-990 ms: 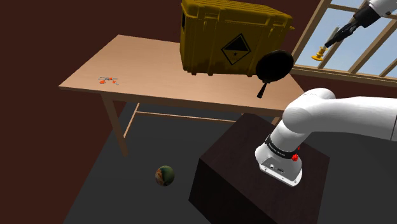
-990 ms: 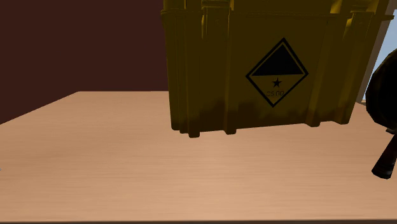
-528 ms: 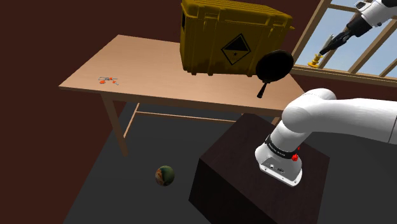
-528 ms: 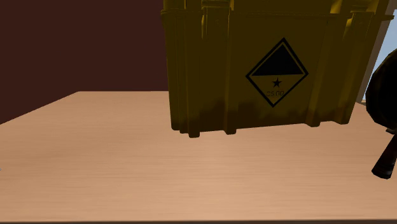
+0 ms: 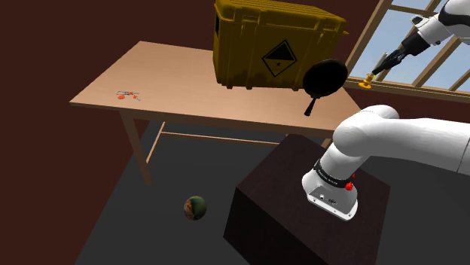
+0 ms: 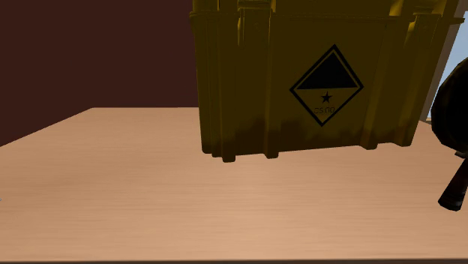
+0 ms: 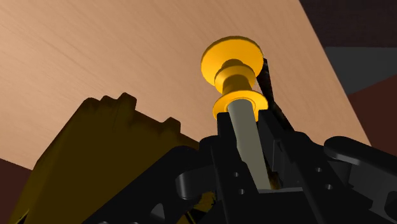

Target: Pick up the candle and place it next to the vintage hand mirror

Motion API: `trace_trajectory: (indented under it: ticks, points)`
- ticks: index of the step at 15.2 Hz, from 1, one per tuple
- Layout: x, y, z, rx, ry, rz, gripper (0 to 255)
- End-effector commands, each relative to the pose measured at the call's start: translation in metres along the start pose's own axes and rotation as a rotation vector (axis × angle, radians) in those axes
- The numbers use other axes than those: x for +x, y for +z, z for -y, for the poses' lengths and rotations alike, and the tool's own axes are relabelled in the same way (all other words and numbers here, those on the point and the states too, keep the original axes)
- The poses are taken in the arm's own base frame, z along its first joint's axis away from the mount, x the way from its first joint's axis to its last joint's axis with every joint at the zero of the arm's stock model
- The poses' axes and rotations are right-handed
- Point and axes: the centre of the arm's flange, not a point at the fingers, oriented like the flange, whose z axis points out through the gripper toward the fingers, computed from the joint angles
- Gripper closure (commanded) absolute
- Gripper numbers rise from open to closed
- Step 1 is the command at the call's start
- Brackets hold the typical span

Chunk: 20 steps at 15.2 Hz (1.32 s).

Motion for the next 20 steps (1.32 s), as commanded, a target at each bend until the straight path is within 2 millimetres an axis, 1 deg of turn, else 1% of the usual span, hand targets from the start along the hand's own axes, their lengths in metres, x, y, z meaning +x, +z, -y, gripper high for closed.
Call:
trace_trajectory:
  ticks: [1,20]
  points:
    - [-0.004,0.009,0.001,0.0,0.0,0.0,255]
    - [-0.046,0.1,0.002,0.0,0.0,0.0,255]
